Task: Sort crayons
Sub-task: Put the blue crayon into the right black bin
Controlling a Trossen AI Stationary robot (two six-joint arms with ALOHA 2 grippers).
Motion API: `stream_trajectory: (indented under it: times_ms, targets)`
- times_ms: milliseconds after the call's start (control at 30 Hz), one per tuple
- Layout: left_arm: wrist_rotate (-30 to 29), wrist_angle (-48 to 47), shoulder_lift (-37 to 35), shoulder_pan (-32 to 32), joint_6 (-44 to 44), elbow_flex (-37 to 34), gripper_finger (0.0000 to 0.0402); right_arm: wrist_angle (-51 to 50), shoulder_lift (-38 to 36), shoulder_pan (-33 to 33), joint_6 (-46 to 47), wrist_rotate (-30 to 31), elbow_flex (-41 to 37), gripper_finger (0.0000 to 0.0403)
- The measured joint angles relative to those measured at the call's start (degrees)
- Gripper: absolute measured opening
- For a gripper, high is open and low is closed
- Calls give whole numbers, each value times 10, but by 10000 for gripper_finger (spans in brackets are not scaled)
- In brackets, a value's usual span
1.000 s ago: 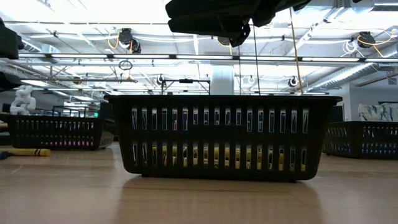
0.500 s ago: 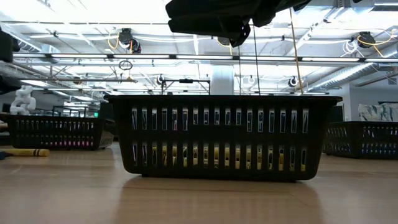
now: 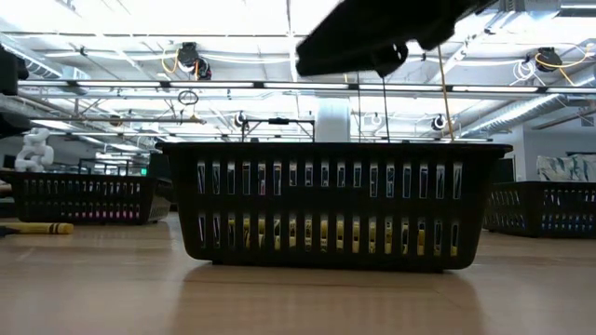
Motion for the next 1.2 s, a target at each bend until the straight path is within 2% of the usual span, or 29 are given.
stream_trajectory:
  times_ms: [133,267,467,600,900,1200]
  targets:
    - [-20,-72,-25,0,1,37,3,-4,7,5,0,61,0,118]
    - [-104,-102,-67,-1,17,73,1,38,25,0,-3,59,0,118]
    - [-306,34,-106,2,168,72,2,169,55,-19,-52,58,0,118]
    - [-372,153,-99,13,274,72,1,246,65,-34,-65,49,0,126]
    - [-378,466,-26,64,551,71,1,346,66,-31,-144,29,0,168]
    - [-294,615,17,104,666,71,0,377,66,-25,-141,59,0,143]
